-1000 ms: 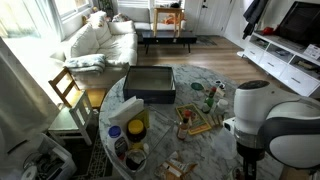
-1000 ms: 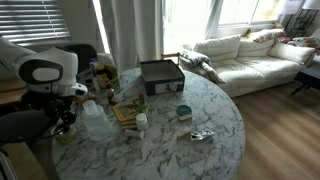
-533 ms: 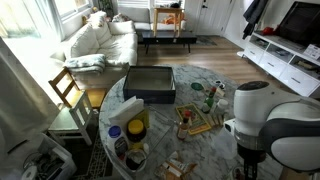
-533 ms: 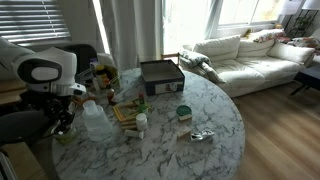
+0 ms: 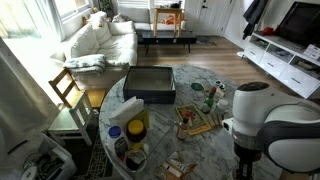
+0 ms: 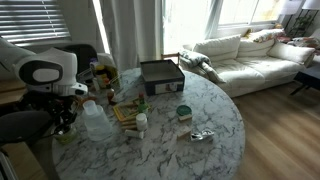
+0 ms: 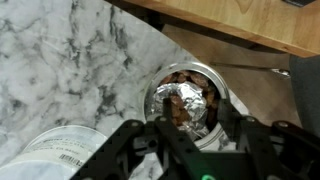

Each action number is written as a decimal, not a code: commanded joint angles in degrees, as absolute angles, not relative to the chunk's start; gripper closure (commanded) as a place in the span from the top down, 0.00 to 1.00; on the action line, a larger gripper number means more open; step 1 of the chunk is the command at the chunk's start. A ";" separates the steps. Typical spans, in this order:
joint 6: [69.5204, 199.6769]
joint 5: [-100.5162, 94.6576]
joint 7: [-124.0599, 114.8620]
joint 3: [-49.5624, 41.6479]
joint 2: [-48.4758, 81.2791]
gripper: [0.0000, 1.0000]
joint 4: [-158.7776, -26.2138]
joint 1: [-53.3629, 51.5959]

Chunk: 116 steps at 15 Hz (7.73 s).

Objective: Remove some content from the coffee can and put them in the measuring cup, remove the measuring cup from the upside down positioned frost cold cup top, flip the frost cold cup to position it upright on the table

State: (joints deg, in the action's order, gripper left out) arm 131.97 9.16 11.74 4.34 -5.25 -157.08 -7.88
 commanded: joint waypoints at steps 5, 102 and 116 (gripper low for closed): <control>135.68 6.90 6.71 5.67 -2.46 0.55 -157.39 -7.73; 136.32 -3.67 7.57 -0.80 -22.36 1.00 -156.21 0.85; 136.66 -5.75 7.35 -0.96 -16.87 0.27 -152.71 1.03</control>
